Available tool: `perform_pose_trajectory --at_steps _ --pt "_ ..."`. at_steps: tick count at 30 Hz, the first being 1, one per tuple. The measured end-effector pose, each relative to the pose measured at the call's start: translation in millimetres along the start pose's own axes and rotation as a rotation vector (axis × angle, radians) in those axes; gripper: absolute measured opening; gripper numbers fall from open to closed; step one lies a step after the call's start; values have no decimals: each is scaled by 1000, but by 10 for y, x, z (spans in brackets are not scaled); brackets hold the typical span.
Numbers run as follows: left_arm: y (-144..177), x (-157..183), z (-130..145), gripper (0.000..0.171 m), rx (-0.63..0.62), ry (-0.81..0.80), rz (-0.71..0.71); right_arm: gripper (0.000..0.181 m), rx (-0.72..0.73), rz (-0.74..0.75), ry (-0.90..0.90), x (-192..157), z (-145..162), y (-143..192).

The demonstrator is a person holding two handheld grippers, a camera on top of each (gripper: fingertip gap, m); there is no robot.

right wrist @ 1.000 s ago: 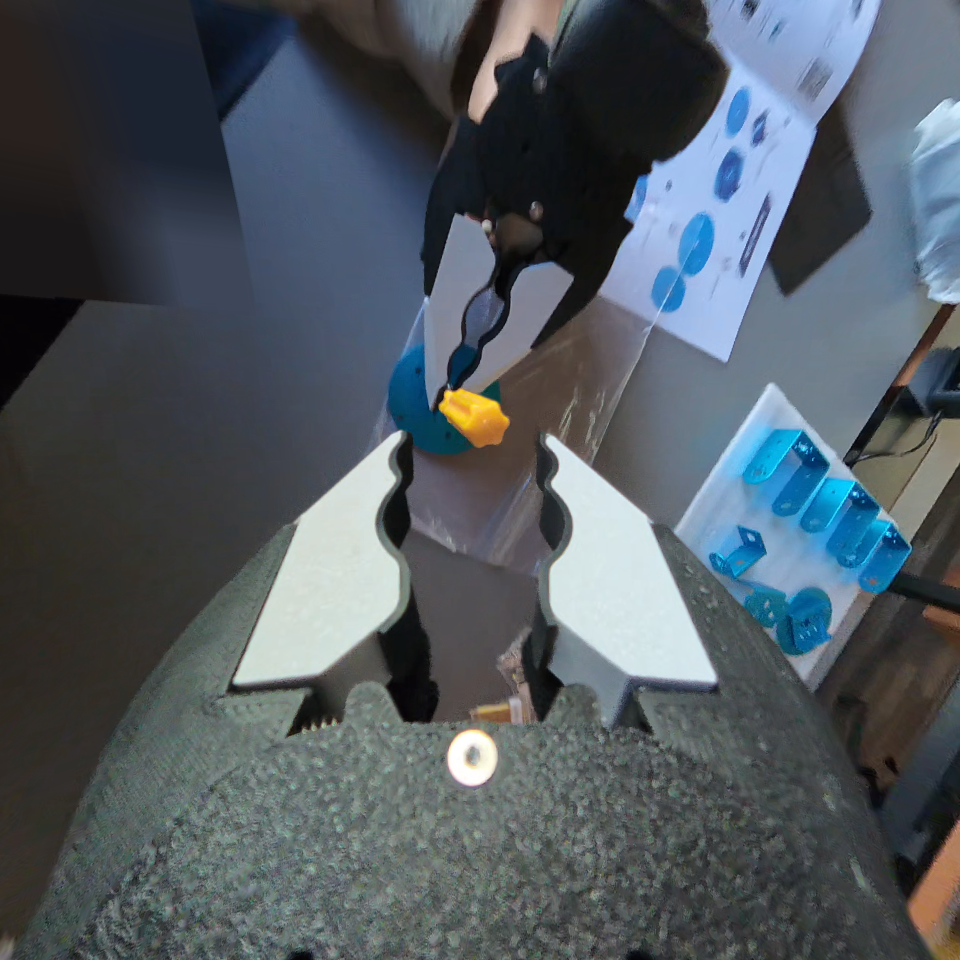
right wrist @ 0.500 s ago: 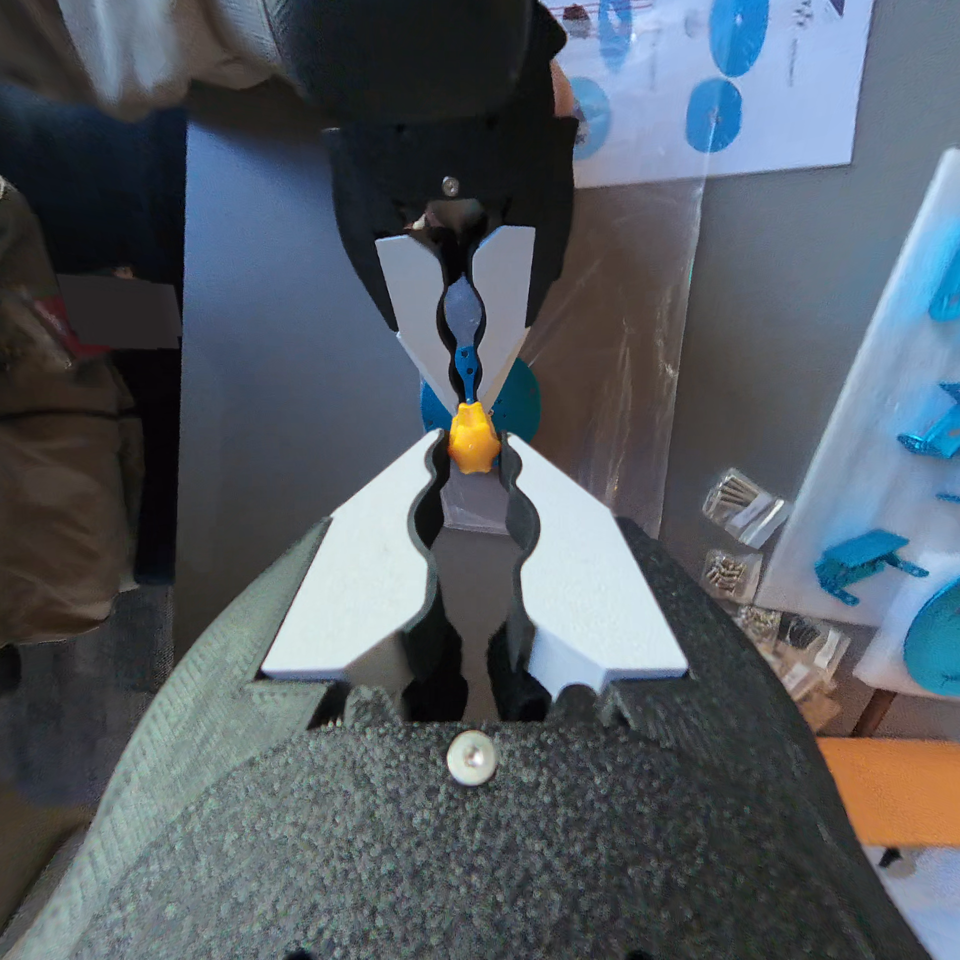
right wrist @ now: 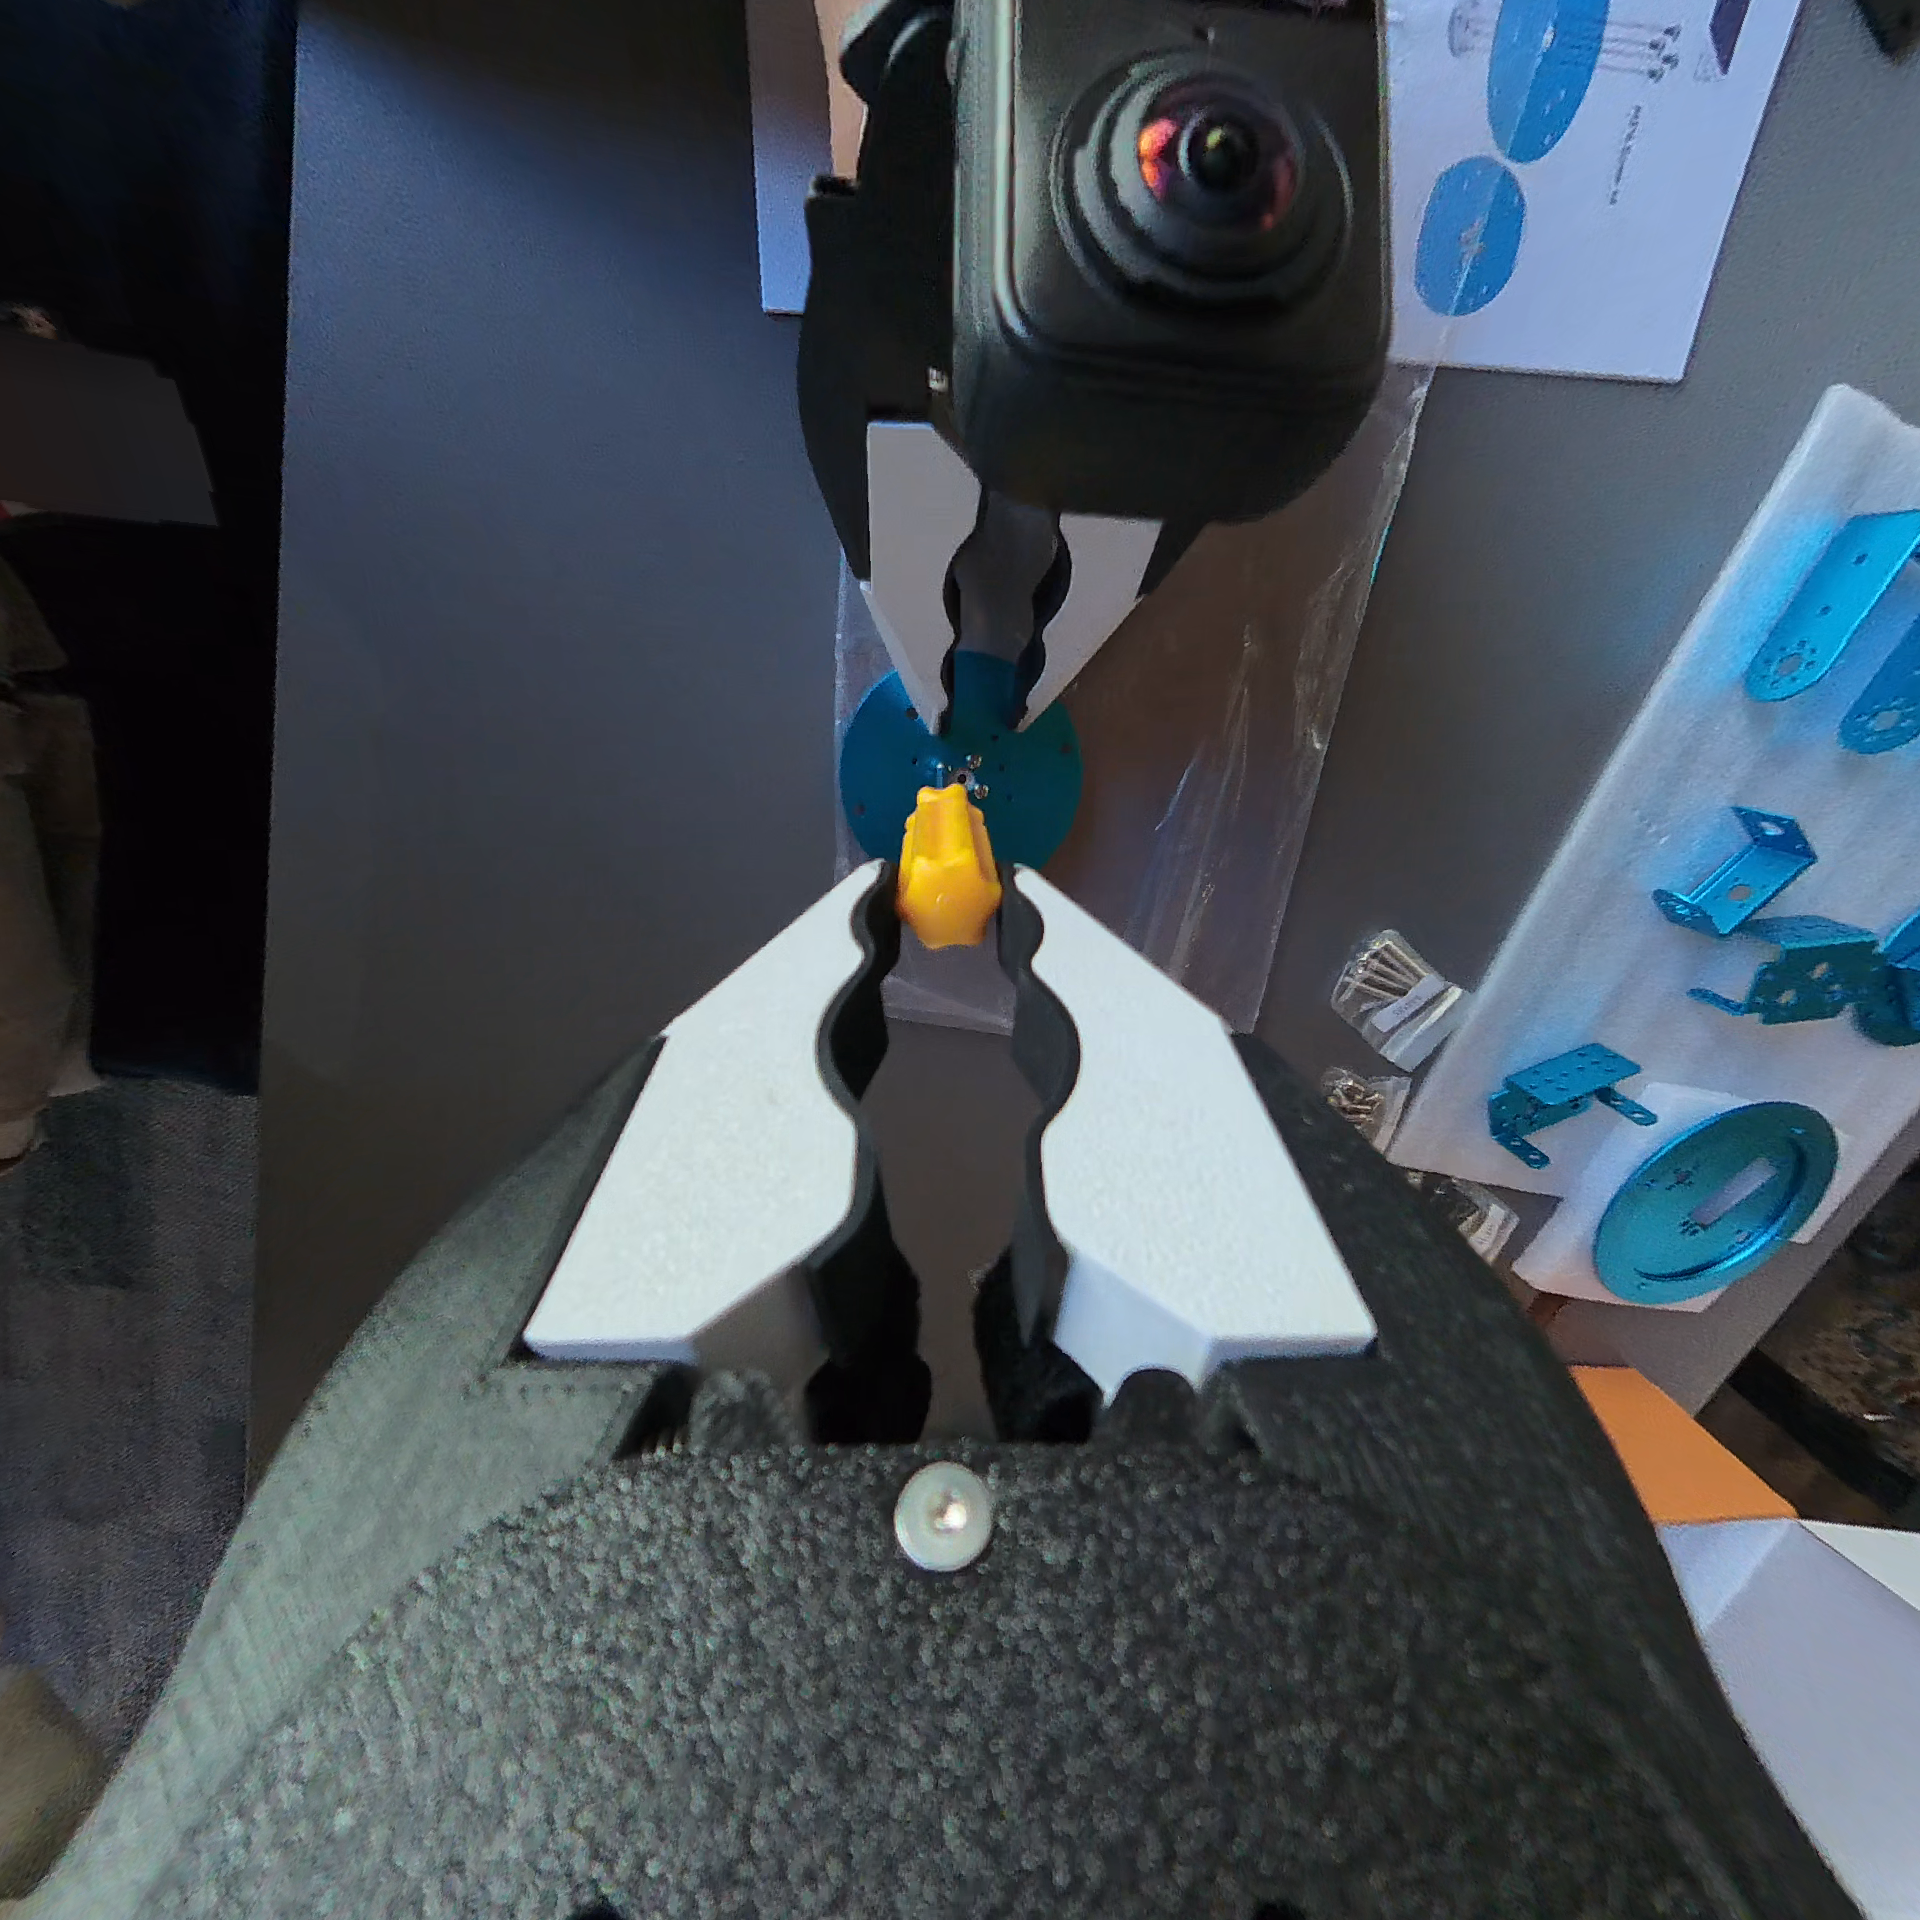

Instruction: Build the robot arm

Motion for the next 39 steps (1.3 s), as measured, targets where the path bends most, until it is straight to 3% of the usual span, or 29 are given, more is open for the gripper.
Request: perform_pose_trajectory --at_steps 2,12,16,18,21,28,33,35,39 --pt "-4 5 -1 18 3 -1 -8 18 0 27 -17 -10 -49 -12" --pt "-7 13 1 8 6 -13 -36 17 -54 163 -428 -58 -90 -20" --pt "25 -144 -46 26 15 27 -120 17 -10 257 -464 -164 -81 -22" --pt "79 -270 -108 27 59 136 -146 17 -2 287 -494 -227 -2 -11" --pt "137 -209 -195 32 121 363 -10 18 23 321 -540 -311 97 -8" --pt "47 -193 -89 36 75 700 90 18 75 406 -582 -604 334 -102" --pt "0 -146 -155 29 85 835 176 17 194 480 -610 -734 434 -112" --pt "-26 -180 -171 18 102 862 164 17 252 486 -647 -783 478 -126" --pt "-23 -175 -266 11 157 846 130 18 333 528 -685 -907 636 -172"
Point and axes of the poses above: each gripper's, where its closed fingertips meet, y back along the fingers, z out of its underside, x = y × z across the jaws, the point moved 1 cm from there along y, back along the fingers, and after that the axes turned 15 degrees about y, right-handed, at the moved point
